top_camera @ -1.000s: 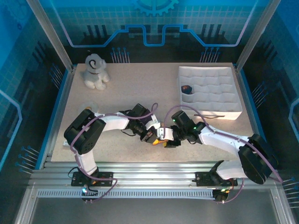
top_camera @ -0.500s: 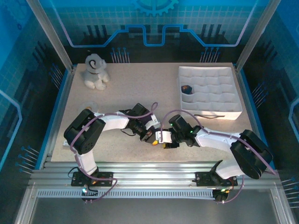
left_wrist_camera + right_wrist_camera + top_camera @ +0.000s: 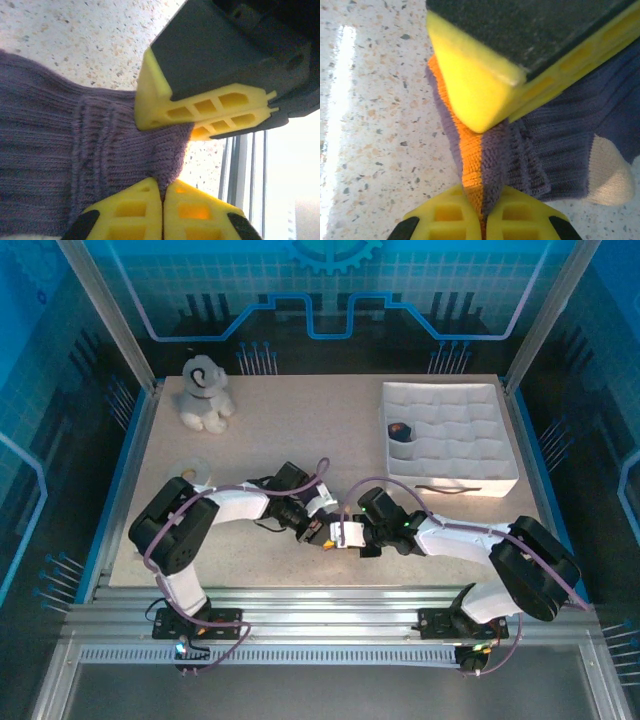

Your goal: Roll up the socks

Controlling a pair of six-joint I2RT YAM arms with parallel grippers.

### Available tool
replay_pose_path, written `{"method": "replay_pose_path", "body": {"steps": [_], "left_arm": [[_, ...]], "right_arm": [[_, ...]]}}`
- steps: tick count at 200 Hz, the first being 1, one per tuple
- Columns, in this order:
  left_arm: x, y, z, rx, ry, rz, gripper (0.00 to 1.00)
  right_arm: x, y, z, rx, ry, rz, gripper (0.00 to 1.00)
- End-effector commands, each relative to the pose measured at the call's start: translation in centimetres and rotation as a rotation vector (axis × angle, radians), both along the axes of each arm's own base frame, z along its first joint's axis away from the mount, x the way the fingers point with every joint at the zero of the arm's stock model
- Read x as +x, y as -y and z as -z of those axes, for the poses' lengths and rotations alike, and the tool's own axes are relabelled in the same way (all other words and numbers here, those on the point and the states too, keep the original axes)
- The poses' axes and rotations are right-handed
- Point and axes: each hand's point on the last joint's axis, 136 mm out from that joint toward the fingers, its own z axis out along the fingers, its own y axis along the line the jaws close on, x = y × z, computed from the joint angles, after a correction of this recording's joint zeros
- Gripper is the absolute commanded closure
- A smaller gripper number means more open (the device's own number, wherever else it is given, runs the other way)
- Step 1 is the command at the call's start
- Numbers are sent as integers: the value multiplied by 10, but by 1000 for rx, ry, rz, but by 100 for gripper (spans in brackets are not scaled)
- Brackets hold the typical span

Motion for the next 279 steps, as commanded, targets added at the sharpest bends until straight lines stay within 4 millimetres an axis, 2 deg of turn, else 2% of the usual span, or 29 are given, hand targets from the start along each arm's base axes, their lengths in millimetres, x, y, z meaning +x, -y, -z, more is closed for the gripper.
{"method": "replay_pose_path", "body": {"steps": [1,19,71,110,117,191,279], "left_arm": [[16,-5,-6,-13,72,-82,88],[20,-9,-7,-13,110,-120,81],[25,-28,-22,-70,313,-227,69],[22,-37,-36,-135,488,-260,56],[22,-39,-38,-144,511,-271,55],[11,-14,-33,-126,615,-172,51],[12,-3,-9,-124,561,-132,53]], "right_arm": [[-16,0,2,-24,-105,-34,100],[-21,3,5,-40,-193,-29,100],[-21,4,5,-60,-393,11,100],[-19,8,10,-67,-498,57,100],[-10,3,2,-50,-501,68,100],[-3,4,1,-41,-677,153,100],[2,5,-4,-22,-757,212,100]]}}
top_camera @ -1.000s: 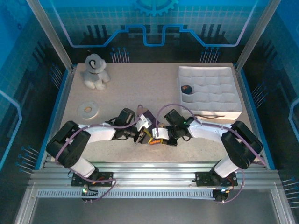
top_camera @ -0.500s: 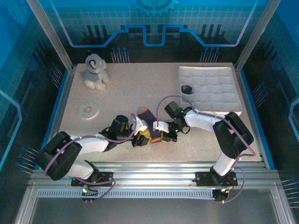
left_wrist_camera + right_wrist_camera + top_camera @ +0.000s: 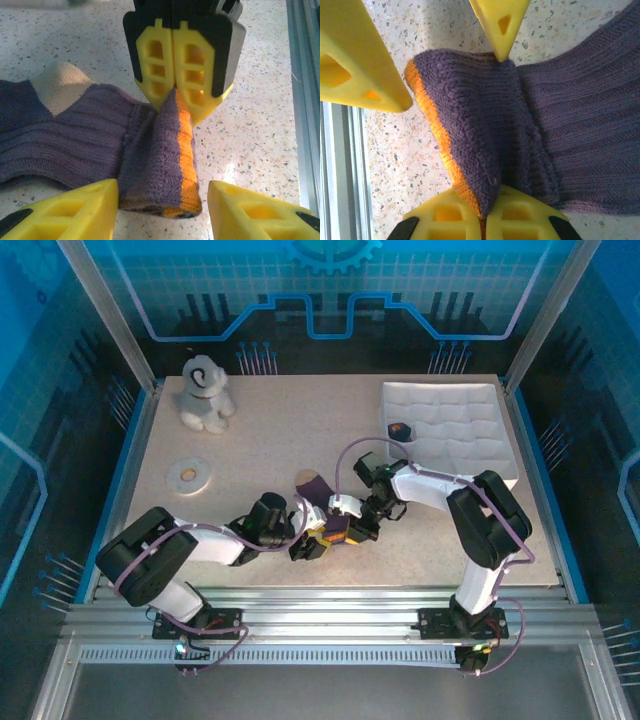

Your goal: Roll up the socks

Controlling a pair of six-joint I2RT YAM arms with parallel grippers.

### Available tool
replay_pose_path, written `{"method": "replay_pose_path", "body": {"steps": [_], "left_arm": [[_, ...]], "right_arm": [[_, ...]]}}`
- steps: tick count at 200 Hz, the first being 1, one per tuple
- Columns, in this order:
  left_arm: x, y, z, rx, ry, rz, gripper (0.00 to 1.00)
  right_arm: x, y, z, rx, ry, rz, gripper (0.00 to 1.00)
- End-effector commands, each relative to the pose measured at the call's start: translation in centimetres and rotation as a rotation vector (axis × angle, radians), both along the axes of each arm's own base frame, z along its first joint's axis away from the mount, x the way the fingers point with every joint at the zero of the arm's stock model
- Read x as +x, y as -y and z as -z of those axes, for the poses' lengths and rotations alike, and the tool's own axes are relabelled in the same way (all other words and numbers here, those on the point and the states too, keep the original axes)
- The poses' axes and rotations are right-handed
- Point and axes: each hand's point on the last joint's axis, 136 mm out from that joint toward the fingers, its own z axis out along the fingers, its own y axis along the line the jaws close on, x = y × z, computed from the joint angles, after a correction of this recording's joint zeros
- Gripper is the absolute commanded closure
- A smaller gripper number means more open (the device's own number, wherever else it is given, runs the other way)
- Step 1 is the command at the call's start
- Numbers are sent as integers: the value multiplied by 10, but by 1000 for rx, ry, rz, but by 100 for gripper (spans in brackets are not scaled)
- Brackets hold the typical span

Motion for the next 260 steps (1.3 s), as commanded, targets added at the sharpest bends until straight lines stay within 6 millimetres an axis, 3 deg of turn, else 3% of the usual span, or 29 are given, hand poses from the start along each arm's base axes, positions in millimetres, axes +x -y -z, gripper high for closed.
{"method": "replay_pose_path", "body": {"steps": [1,19,68,120,190,260], "left_arm": [[8,12,-12,-39,48,31,53],[9,15,-10,-46,32,38,62],[11,17,-7,-47,-77,29,100],[17,6,7,-5,-320,-40,100],[3,-2,25,35,-483,-85,100],[2,-7,42,86,-555,-131,100]], "right_arm": [[-3,2,-4,9,-70,33,100],[-3,2,-6,12,-75,42,100],[4,0,-11,-21,-105,124,100],[7,-5,-15,-58,-227,302,93],[2,2,-4,-171,-324,417,96],[6,34,44,-491,-386,598,100]]}}
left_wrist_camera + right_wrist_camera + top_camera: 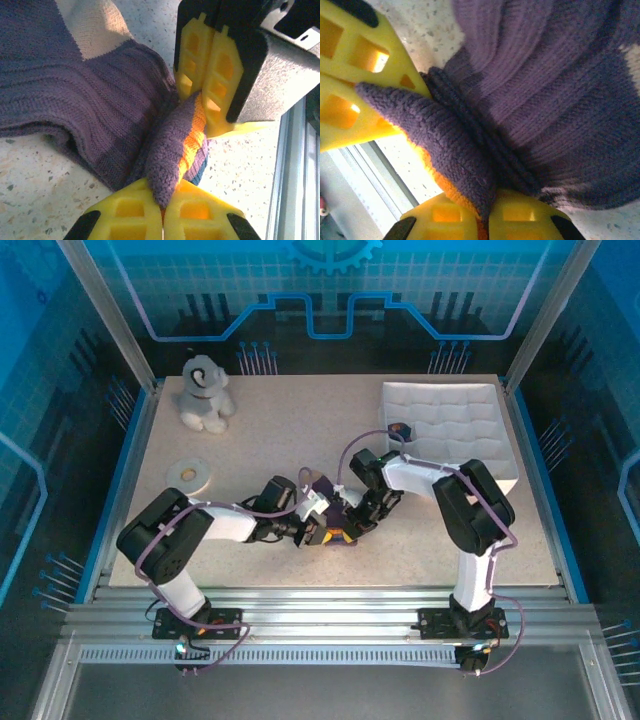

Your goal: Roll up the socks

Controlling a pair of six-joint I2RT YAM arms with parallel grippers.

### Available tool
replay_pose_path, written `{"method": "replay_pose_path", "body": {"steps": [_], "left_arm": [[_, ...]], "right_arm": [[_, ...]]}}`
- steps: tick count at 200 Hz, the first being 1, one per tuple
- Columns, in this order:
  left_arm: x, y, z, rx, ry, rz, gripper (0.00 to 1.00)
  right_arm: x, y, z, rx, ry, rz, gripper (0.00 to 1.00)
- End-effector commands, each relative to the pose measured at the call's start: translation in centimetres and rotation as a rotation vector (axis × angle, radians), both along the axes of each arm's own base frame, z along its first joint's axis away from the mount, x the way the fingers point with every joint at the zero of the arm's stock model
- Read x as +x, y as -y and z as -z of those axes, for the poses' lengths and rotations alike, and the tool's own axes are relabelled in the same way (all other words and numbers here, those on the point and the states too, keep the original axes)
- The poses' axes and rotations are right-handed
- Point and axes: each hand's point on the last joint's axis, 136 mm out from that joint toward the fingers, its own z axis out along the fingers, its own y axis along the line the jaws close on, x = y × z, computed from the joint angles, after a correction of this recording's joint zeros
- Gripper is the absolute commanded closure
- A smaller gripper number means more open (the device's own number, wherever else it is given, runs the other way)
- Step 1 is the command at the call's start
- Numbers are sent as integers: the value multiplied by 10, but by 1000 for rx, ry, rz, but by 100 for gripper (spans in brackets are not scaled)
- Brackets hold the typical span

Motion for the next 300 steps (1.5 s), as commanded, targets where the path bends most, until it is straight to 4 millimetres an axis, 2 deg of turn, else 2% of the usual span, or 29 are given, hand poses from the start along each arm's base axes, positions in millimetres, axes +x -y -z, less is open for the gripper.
{"method": "replay_pose_path", "body": {"steps": [1,25,41,57,75,116,141,156,186,216,261,300], "left_arm": [[-12,-11,25,77,-120,-24,100],[-10,-13,28,93,-115,-33,100],[-10,-15,27,99,-100,-36,92],[-9,-15,19,94,-44,-34,83],[-8,-16,0,85,48,-22,77],[-5,-20,-52,113,276,31,72],[-8,-19,-85,129,504,63,67],[-14,-15,-94,194,653,129,65],[-18,-13,-97,333,872,238,67],[-26,-2,-85,434,1013,392,68],[-19,23,-73,447,1049,472,69],[-3,38,-55,466,969,455,70]], "right_arm": [[2,31,33,-240,-37,59,100],[5,40,42,-322,-53,69,100],[7,43,45,-357,-51,71,100],[7,48,49,-398,-50,56,100],[5,51,53,-433,-47,40,100],[-1,53,64,-488,-57,1,100],[-4,53,68,-502,-58,-13,100],[-4,52,68,-500,-57,-16,100],[-3,49,68,-489,-61,-27,100],[-2,48,68,-484,-78,-34,100],[0,49,67,-482,-92,-36,99],[2,47,65,-472,-89,-41,97]]}}
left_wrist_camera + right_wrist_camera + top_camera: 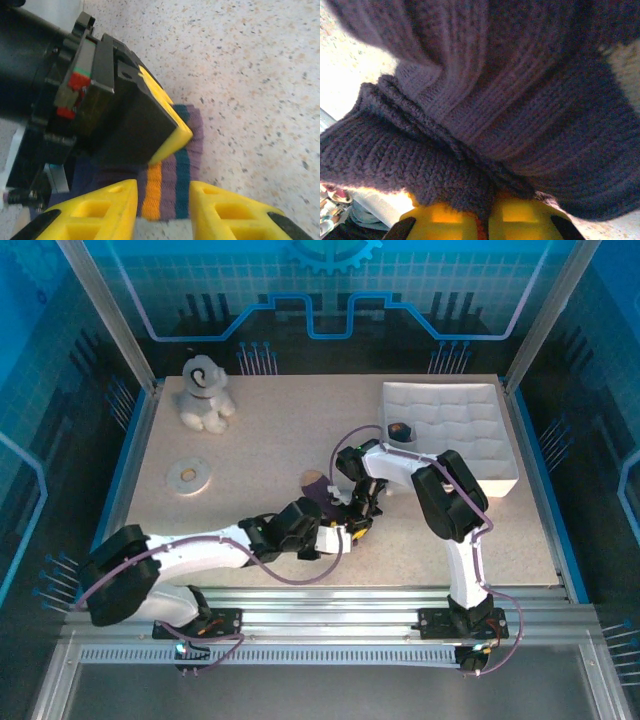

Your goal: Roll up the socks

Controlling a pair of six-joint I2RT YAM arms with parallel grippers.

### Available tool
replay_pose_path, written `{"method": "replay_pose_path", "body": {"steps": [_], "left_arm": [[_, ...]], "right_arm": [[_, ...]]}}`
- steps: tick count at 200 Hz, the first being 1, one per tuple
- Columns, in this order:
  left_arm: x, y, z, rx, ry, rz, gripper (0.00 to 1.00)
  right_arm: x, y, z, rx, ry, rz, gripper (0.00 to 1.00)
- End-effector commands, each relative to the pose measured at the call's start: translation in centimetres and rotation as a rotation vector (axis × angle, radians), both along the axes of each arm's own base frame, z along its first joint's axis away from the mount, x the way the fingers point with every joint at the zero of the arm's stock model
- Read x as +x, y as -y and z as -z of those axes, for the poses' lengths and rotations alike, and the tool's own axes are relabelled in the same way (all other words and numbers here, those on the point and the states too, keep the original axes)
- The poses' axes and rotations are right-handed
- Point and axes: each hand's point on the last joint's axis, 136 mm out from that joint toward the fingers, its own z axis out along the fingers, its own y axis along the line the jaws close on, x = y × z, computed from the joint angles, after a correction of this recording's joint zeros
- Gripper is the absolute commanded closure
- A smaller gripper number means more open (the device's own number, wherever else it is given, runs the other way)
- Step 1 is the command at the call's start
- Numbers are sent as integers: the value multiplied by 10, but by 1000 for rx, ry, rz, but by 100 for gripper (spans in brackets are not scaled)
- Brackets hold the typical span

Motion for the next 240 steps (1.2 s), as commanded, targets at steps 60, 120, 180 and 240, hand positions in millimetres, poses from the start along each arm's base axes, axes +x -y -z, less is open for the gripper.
{"method": "replay_pose_path", "body": {"steps": [60,120,180,240], "left_arm": [[29,1,28,-32,-104,-104,75],[29,3,41,27,-222,-94,85],[35,1,33,-24,-262,-214,83],[18,3,0,-210,-287,-206,63]], "right_arm": [[5,43,56,-204,61,-61,94],[10,24,43,-66,103,-21,83],[7,29,41,-53,93,-31,91],[1,27,47,-36,47,-33,93]]}}
